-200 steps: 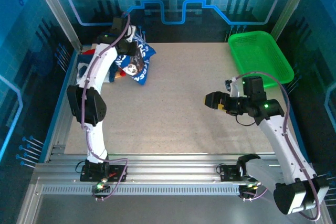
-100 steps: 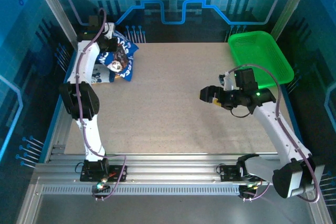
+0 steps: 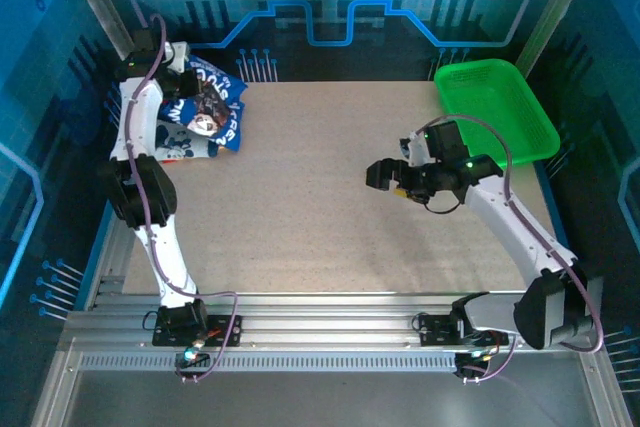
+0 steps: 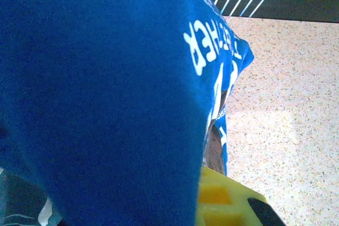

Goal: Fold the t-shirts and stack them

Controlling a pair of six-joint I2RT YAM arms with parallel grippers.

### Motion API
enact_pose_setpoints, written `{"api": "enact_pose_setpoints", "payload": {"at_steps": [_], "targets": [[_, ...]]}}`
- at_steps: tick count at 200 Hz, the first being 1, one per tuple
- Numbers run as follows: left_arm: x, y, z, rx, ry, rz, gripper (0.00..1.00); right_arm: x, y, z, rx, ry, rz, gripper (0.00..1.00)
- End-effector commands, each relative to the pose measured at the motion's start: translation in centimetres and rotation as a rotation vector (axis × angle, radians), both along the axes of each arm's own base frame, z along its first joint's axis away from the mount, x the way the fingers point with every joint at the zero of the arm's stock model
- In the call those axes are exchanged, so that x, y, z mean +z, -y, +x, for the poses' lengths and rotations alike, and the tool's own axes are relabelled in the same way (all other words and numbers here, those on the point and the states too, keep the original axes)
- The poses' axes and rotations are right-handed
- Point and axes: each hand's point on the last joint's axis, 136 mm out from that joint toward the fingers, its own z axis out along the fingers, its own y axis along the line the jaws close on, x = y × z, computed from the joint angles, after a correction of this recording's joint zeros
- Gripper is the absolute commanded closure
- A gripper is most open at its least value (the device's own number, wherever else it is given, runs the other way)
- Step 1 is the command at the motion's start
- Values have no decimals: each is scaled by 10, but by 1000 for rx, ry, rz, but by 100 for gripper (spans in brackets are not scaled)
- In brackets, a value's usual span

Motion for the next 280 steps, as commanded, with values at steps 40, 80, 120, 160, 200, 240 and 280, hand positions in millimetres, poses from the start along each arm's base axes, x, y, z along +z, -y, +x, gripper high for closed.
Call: {"api": "enact_pose_setpoints", "payload": {"at_steps": [40,80,120,160,200,240,280], "targets": [[-49,-61,21,112,-12,-149,79,6,-22,18,22,-7,-37,0],[-59,-130,25,318,63,-444,1,16,-43,22,84,2,-63,0],[30,-143,14,355,234,-397,1,27,-47,17,106,43,-64,0],[106,-116,-30,354,314,-382,1,46,-19,-6,118,126,-143,0],[154,-13,-101,209,448,-338,1,71,48,-17,-51,287,-222,0],[82,50,-185,250,467,-333,1,32,137,3,-311,342,-397,0],[-12,63,-233,267,485,-125,1,-37,200,34,-496,397,-589,0]]}}
